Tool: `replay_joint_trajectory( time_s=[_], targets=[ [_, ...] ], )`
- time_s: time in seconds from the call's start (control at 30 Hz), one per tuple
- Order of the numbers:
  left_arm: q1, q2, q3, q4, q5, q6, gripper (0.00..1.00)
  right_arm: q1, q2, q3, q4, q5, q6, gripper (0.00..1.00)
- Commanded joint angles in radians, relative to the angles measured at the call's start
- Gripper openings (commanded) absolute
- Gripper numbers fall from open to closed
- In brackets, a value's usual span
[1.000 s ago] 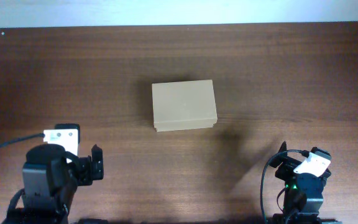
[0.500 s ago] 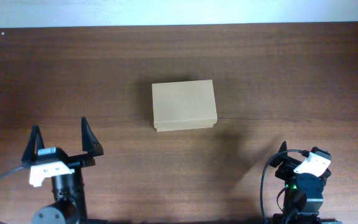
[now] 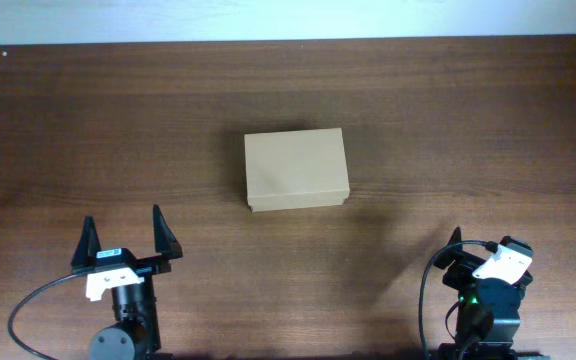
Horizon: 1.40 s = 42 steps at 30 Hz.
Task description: Pack container
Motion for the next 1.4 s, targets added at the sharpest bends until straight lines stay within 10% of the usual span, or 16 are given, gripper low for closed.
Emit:
replay_joint_trajectory(
  time_s=[0.0,0.33,1.37],
  targets=[
    [0.007,-0.010,-0.036,-0.001,-0.010,0.004,0.99,-0.008,-0.009,-0.007,-0.001,0.015,0.009,0.99],
    [0.008,-0.010,-0.038,-0.275,-0.010,0.004,0.99,-0.008,-0.009,-0.007,-0.001,0.015,0.009,0.99],
    [0.008,-0.004,-0.037,-0.274,-0.010,0.004,0.99,-0.008,-0.009,-0.007,-0.001,0.015,0.009,0.99]
  ],
)
